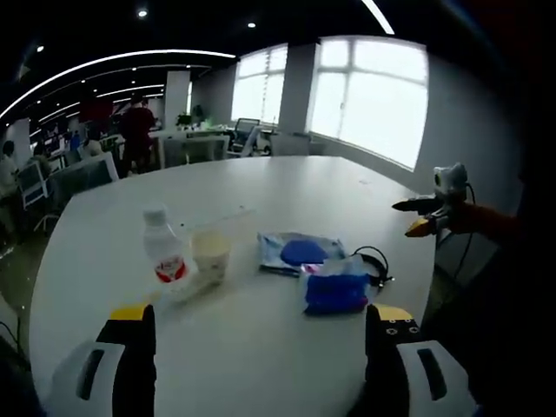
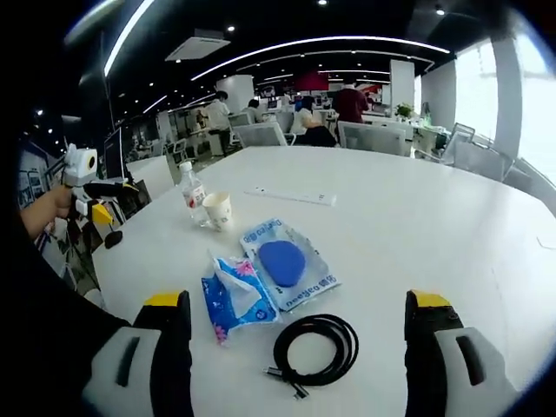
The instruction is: Arrange the tabletop items into an orderly group along one side of the table until the central work area is clear of visible clutter.
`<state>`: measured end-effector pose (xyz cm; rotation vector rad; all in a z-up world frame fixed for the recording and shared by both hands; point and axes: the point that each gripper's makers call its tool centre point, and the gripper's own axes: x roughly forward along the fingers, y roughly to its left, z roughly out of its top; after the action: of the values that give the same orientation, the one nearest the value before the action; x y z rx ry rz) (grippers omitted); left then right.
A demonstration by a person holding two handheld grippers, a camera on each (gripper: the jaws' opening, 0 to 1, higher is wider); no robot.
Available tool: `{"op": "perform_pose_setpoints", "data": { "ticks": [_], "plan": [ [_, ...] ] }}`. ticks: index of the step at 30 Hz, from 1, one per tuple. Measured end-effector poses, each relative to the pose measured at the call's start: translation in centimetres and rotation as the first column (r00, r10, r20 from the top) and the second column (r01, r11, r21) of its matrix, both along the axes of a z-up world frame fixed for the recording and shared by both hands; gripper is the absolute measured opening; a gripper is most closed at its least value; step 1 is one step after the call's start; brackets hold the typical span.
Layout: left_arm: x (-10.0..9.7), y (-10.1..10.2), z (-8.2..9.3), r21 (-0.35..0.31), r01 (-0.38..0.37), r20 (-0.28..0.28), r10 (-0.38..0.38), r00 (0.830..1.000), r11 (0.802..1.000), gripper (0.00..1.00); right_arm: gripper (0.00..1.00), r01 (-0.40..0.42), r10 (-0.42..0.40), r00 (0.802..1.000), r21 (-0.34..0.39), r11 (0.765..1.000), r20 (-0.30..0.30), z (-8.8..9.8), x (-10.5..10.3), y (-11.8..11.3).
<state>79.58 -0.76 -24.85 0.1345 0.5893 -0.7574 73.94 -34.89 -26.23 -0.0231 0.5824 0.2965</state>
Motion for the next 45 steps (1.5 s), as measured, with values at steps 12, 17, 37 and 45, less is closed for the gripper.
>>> {"op": "perform_pose_setpoints", "data": {
  "ticks": [12,17,37,45],
  "plan": [
    [0.1,-2.5,0.0,0.011,0.081,-0.028,-0.081,0.996,0.997,0.86,0.99,0.003,-0.003,1.0,0.0,1.0,-0.006,-0.2,0.4,0.0],
    [1.2,-3.9,-0.2,0.025,0.137,-0.023,-0.136,0.99,0.99,0.84,0.96,0.018,-0.017,1.0,0.009,1.0,-0.016,-0.4,0.4,0.0],
    [4.4,-13.2,-0.4,0.084,0.277,-0.029,-0.276,0.961,0.957,0.6,0.74,0.088,-0.087,0.996,0.049,0.995,-0.031,-1.7,1.5,-0.1],
    [7.5,-15.7,-2.2,0.071,0.211,-0.017,-0.211,0.977,0.975,0.47,0.68,0.157,-0.156,0.987,0.029,0.987,-0.044,-3.1,2.0,-0.5]
  ]
}}
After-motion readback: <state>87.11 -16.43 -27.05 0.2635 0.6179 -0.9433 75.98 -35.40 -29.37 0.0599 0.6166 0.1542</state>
